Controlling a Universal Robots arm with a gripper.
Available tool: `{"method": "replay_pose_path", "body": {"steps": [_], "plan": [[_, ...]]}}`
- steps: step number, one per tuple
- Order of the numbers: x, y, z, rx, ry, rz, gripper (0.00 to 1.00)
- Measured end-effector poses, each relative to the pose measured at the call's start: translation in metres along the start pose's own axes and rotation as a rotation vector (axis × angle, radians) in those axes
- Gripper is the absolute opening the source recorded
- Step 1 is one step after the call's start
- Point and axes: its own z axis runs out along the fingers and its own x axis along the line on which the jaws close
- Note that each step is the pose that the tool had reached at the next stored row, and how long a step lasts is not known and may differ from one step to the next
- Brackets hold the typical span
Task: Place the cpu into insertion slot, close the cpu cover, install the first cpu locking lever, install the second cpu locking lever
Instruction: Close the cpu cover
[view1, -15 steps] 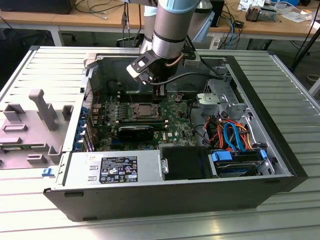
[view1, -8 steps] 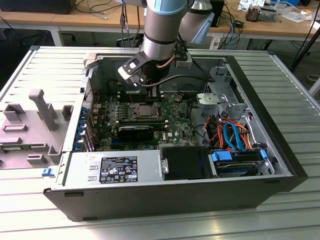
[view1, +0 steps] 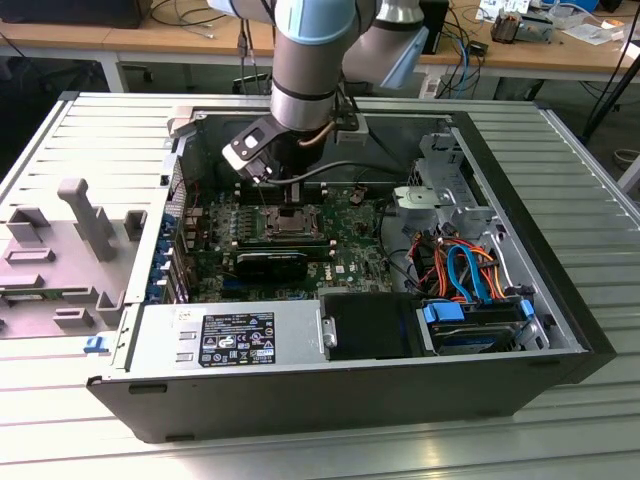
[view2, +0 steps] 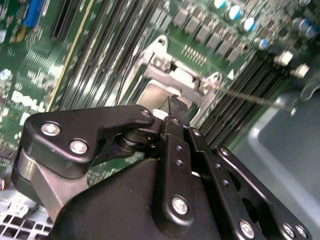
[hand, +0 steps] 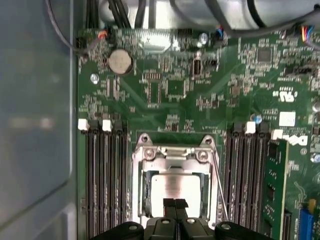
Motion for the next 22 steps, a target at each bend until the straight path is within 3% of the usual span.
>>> {"method": "replay_pose_path", "body": {"steps": [3,12,22], "plan": [[0.0002,-0.0073,0.0038,-0.0011,0.0,-0.002,0.11],[0.0004,-0.0188,0.0094,-0.0017,0.0,-0.004,0.11],[0.0004,-0.0205,0.0117,-0.0017,0.001,-0.005,0.11]]}}
